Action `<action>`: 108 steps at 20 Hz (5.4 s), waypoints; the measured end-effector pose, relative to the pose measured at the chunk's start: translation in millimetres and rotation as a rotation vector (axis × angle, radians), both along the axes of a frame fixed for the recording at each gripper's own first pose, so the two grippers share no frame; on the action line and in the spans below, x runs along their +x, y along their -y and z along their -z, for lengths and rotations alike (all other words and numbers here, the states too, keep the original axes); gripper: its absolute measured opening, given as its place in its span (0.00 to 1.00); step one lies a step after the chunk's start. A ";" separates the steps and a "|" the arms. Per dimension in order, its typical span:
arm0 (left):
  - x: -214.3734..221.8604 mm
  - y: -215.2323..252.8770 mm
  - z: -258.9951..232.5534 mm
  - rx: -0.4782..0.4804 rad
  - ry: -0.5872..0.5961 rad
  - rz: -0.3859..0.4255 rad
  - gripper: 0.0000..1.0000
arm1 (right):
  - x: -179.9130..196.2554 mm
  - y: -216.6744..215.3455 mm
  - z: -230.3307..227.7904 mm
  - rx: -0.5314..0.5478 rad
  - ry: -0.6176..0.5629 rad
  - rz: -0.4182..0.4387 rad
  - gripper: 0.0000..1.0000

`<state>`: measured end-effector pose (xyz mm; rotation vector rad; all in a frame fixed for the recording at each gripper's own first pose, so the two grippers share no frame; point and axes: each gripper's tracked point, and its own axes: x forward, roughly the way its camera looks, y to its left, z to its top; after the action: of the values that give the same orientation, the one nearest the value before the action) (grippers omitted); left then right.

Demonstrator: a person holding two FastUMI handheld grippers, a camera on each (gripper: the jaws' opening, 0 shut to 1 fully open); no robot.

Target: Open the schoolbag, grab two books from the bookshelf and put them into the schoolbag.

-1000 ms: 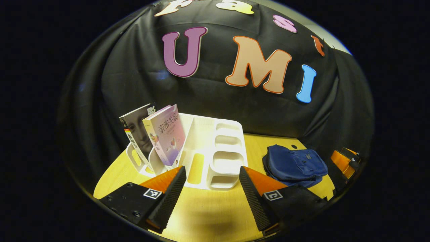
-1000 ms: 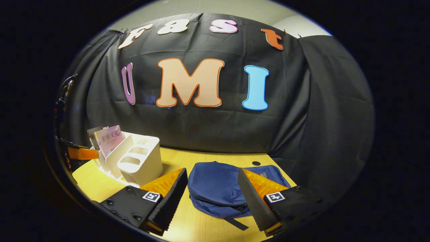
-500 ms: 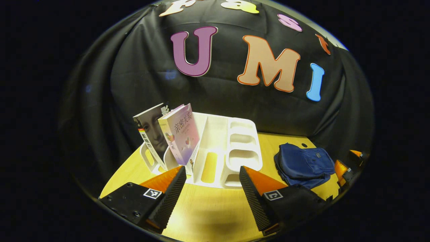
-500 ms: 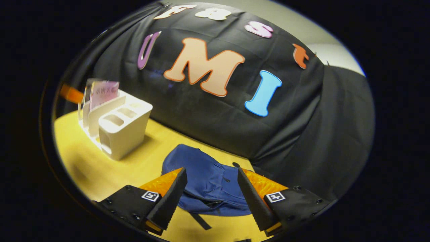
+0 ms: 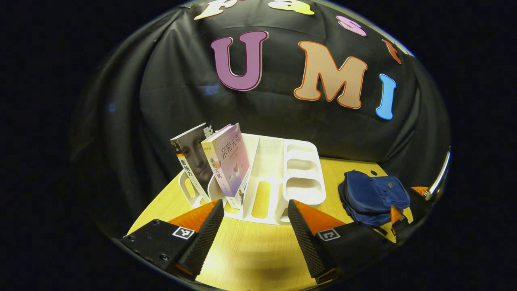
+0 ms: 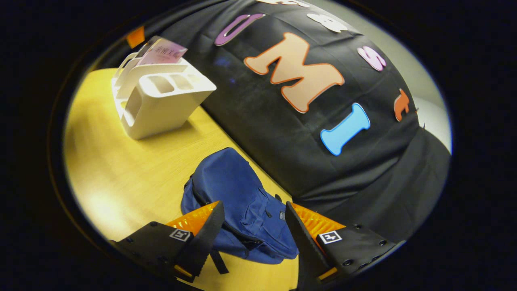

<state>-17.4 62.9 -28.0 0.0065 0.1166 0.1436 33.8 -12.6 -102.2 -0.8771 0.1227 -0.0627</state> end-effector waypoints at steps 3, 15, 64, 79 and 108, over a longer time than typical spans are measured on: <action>-0.6 -3.1 0.1 0.016 -0.008 -0.009 0.93 | 11.6 -6.0 16.8 -0.089 -0.023 -0.018 0.98; 0.4 -28.6 10.2 0.018 -0.060 -0.072 0.93 | 54.9 6.2 79.2 -0.288 -0.155 -0.013 0.91; 82.7 -85.7 -97.3 -0.037 -0.295 0.065 0.92 | 86.2 57.8 1.1 -0.085 -0.036 0.113 0.00; 154.8 -114.0 -51.4 0.059 -0.802 0.160 0.80 | 41.4 55.2 -13.5 -0.036 -0.015 0.138 0.00; 129.5 -89.4 -61.4 0.062 -0.963 0.112 0.36 | 15.7 52.5 -10.2 -0.067 -0.014 0.146 0.04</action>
<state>112.0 152.4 33.3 0.1442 1.0710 0.0209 49.5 -65.1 -92.0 -0.9343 0.1982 -0.1977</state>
